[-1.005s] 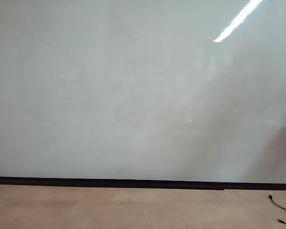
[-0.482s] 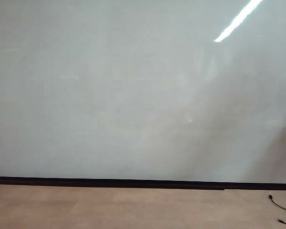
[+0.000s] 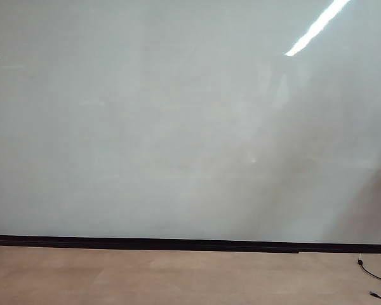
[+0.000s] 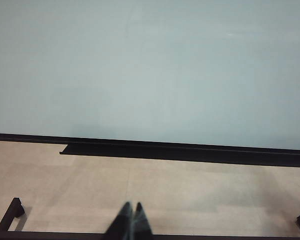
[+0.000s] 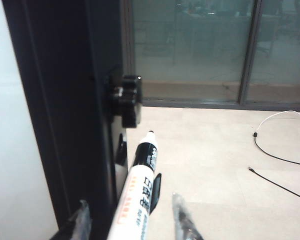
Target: Pick up the pen on the shelf to the right of the whiteboard and write the letter Z.
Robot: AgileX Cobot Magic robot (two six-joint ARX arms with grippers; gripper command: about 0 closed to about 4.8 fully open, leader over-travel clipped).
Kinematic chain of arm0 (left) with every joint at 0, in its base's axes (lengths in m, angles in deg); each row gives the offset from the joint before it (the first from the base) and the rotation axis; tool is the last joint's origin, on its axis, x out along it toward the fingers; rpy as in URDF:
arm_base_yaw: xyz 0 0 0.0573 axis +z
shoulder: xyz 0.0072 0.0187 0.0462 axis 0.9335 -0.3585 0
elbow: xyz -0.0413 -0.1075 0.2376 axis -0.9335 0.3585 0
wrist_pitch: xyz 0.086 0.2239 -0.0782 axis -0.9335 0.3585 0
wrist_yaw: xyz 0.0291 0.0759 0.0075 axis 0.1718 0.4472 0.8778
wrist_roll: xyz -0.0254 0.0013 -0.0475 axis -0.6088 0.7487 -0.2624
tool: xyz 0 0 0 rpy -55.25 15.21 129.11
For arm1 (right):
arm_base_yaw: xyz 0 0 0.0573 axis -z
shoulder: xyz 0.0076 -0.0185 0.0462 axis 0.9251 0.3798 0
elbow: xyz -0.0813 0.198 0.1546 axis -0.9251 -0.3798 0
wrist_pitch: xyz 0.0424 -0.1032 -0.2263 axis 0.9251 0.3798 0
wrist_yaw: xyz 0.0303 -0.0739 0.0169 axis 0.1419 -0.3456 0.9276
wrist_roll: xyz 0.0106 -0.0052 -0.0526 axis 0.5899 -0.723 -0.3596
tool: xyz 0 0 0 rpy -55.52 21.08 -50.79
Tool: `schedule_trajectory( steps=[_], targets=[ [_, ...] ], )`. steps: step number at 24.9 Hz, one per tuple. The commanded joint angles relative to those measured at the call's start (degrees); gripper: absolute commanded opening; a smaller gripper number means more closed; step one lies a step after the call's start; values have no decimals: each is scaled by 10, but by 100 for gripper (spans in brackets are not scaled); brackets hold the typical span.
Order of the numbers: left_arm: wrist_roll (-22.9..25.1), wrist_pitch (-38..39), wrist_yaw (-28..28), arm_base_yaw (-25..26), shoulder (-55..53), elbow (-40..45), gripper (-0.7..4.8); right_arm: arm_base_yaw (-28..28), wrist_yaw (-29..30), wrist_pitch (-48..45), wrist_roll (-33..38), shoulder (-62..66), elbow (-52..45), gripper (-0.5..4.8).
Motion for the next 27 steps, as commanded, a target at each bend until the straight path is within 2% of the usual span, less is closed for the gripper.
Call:
schedule_trajectory(
  steps=[1,9,10,11,12,17,20,27],
  targets=[
    [2,-3,0,0,0,-1,-4,-1,3,-9,2,-2,1,208],
    [2,-3,0,0,0,-1,-4,-2,3,-9,2,-2,1,196],
    [2,-3,0,0,0,-1,-5,-2,3,-9,2,-2,1,154],
    [2,-3,0,0,0,-1,-4,-2,5,-9,2,-2,1,54],
    [2,-3,0,0,0,-1,-4,-2,9,-10,2,-2,1,-17],
    [2,-3,0,0,0,-1,-5,-5,10,-10,2,-2,2,-9],
    [2,-3,0,0,0,-1,-5,-5,-8,-10,2,-7,2,-9],
    [2,-3,0,0,0,-1,-4,-5,-88,-10,5,-22,2,-9]
  ],
)
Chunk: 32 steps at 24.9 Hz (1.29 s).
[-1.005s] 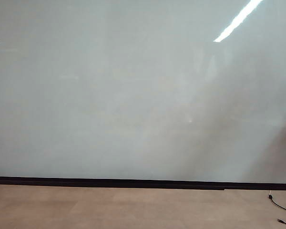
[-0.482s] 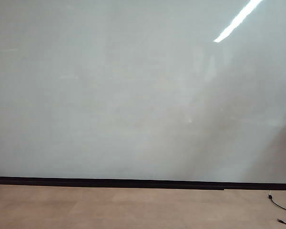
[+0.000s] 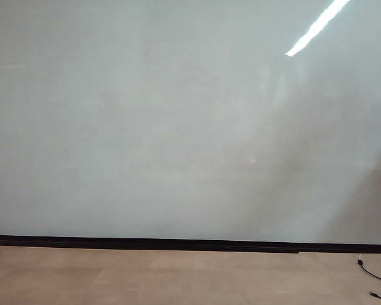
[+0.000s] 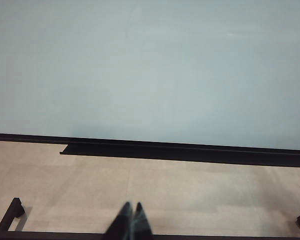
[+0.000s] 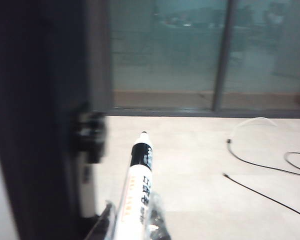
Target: Pick up the pen on the shelf to the right of the whiteboard and write the letter Z.
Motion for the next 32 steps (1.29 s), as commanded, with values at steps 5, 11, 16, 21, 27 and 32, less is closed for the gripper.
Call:
schedule_trajectory(
  steps=[5,11,16,21,27,32],
  targets=[
    [3,-3,0,0,0,-1,-5,-5,-114,-8,7,-19,-16,-9],
    [3,-3,0,0,0,-1,-4,-71,-341,-2,3,-175,-162,-9],
    [3,-3,0,0,0,-1,-4,-144,-436,68,0,-302,-225,-9],
    [3,-3,0,0,0,-1,-4,-266,-478,203,-15,-455,-252,-9],
    [3,-3,0,0,0,-1,-4,-412,-489,319,-44,-581,-251,-9],
    [3,-3,0,0,0,-1,-5,-583,-450,323,-67,-621,-244,-9]
  ],
)
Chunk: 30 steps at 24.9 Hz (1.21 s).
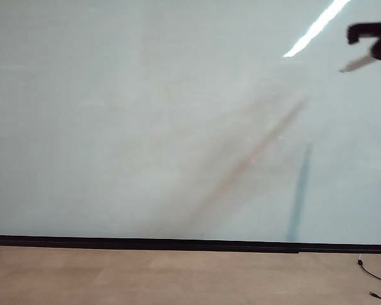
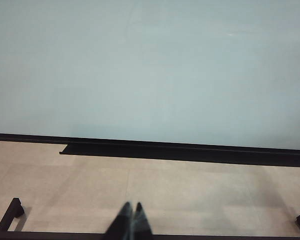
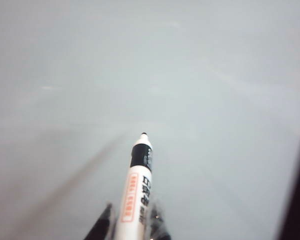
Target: Pick up the pen on the shelf to the right of the whiteboard and write the letter Z.
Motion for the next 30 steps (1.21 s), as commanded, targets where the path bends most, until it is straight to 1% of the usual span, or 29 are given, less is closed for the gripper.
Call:
schedule_trajectory(
  steps=[1,4,6,8,13,15,21,23,25,30],
  targets=[
    [2,-3,0,0,0,-1,-4,-82,49,-6,-7,6,17,-9],
    [2,-3,0,0,0,-1,-4,-102,78,-8,-9,30,40,-9],
    [2,-3,0,0,0,-1,-5,-108,110,-13,-9,58,65,-9],
    [2,-3,0,0,0,-1,-5,-108,162,-15,-9,109,111,-9],
    [2,-3,0,0,0,-1,-4,-111,242,-63,-6,231,203,-9],
    [2,-3,0,0,0,-1,-5,-123,245,-66,-6,268,238,-9],
    [2,-3,0,0,0,-1,-4,-137,258,-60,2,348,329,-9],
    [2,-3,0,0,0,-1,-4,-139,261,-42,3,365,360,-9],
    [2,-3,0,0,0,-1,-5,-140,276,-30,3,380,389,-9],
    [2,-3,0,0,0,-1,-5,-140,277,26,3,392,434,-9]
  ],
)
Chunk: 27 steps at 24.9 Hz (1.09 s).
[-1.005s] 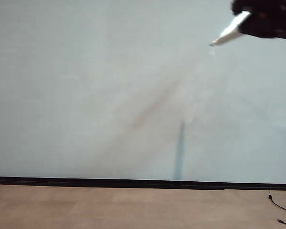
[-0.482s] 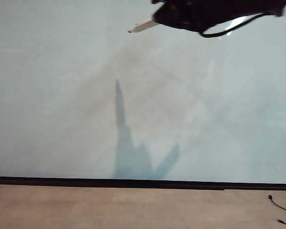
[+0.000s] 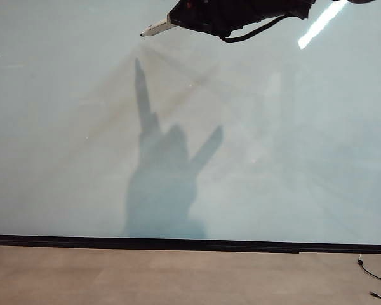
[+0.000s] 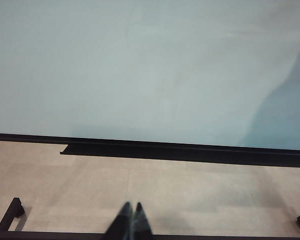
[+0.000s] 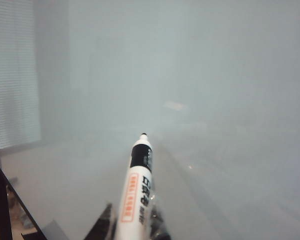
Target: Pick up the pen on the shelf to the right of the whiteboard and write the letter Z.
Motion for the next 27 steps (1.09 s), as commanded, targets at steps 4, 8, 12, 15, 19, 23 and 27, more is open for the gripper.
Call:
schedule_trajectory(
  steps=[4,8,12,15,19,23,27],
  targets=[
    [2,-3,0,0,0,-1,-5,0,2,34,2,-1,28,-9],
    [2,-3,0,0,0,-1,-4,1,-1,57,2,5,47,-9],
    [2,-3,0,0,0,-1,-5,1,-23,63,3,5,50,-9],
    [2,-3,0,0,0,-1,-5,1,-49,63,3,5,50,-9],
    [2,-3,0,0,0,-1,-4,0,-65,63,3,5,50,-9],
    [2,-3,0,0,0,-1,-5,1,-67,63,2,2,50,-9],
    [2,-3,0,0,0,-1,-4,2,-68,64,2,1,50,-9]
  ],
)
